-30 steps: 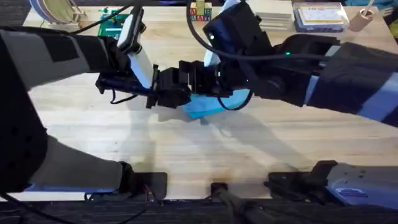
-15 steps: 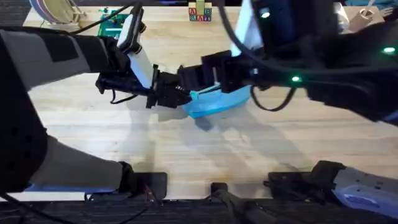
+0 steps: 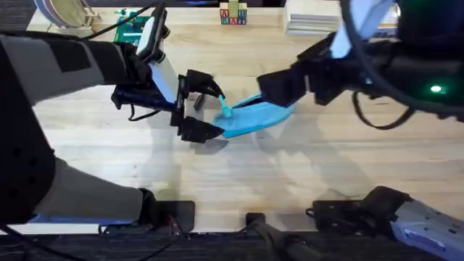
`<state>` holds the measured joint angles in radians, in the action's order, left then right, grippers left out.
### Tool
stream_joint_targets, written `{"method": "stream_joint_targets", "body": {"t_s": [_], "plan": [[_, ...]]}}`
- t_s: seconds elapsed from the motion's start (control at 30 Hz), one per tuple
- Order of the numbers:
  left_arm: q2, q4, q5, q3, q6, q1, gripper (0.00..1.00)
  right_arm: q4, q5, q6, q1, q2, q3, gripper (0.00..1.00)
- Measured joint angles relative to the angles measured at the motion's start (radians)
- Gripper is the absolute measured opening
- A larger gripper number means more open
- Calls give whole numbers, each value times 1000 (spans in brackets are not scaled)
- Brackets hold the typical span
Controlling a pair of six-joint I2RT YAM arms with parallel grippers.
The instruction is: Unzip the bag, pick up the pens from the table one at a time and place them inside, then zip the bag closed.
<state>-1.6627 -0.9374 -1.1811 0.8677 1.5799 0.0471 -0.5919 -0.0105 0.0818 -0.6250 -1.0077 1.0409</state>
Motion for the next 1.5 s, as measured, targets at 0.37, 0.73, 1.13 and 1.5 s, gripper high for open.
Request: {"method": "stream_joint_targets", "body": {"t_s": [0.37, 0.73, 1.13, 1.5], "plan": [[0, -14, 98, 2, 0, 28, 995, -79, 10, -194, 97, 44, 0, 573], [152, -113, 199, 77, 0, 111, 995, -165, 11, -347, 129, 44, 0, 32], [543, -147, 393, 101, -180, 111, 995, -230, 11, -657, 201, 44, 0, 32], [846, -272, 452, 101, -272, 111, 995, -231, -6, -956, 301, -77, 0, 32]]}}
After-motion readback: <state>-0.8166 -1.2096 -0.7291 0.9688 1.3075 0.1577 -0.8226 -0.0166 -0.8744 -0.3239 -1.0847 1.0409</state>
